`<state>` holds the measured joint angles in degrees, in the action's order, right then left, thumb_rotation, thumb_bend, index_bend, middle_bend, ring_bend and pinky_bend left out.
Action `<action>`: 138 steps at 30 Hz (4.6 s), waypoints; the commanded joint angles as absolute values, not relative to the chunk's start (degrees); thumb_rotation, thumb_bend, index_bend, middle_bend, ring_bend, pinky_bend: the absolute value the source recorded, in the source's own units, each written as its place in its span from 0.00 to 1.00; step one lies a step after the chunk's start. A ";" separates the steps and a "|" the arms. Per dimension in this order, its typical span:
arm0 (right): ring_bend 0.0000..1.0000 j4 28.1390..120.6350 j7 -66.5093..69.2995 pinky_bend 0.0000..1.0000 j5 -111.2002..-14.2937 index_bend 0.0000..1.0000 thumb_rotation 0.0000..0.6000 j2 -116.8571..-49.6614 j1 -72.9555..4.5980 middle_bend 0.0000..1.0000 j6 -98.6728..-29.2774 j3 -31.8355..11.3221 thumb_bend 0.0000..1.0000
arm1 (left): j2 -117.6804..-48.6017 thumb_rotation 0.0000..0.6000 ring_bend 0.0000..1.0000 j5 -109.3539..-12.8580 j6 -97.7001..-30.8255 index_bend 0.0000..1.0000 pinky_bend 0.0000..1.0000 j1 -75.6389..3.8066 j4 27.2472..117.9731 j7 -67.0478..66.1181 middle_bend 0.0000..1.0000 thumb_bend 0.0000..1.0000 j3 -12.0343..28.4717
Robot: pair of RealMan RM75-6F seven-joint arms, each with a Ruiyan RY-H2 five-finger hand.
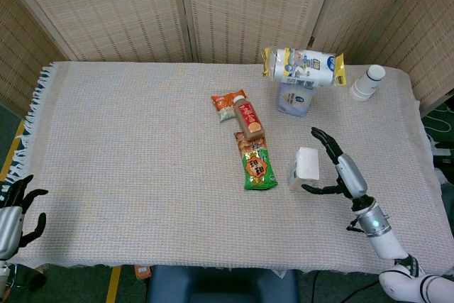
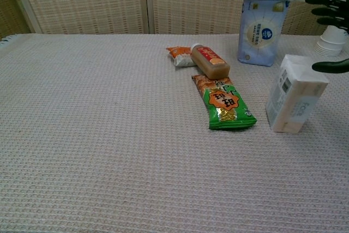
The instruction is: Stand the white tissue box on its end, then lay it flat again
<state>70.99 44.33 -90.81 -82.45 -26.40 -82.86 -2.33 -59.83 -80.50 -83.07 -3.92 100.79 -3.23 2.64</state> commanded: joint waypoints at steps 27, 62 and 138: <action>0.01 113.88 -32.62 0.00 -46.04 0.00 1.00 -62.19 -40.20 0.00 -56.97 -9.73 0.04 | -58.88 1.00 0.00 -80.36 -83.28 0.29 0.30 -3.67 101.37 -2.53 0.00 0.49 2.72; 0.27 107.41 -32.81 0.00 -39.57 0.32 1.00 -66.06 -43.36 0.33 -59.70 -6.44 0.04 | -59.03 1.00 0.00 -80.17 -82.71 0.29 0.30 -3.85 101.17 -2.67 0.00 0.49 2.64; 0.52 48.99 56.68 0.00 -87.90 0.41 1.00 -91.16 -28.32 0.52 -66.98 -3.38 0.04 | -59.51 1.00 0.00 -79.40 -82.35 0.30 0.30 -4.03 100.84 -3.59 0.00 0.49 2.80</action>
<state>49.20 56.91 -87.69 -91.30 -28.23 -67.16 -3.61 -59.50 -79.40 -82.35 -4.03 100.85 -3.60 2.81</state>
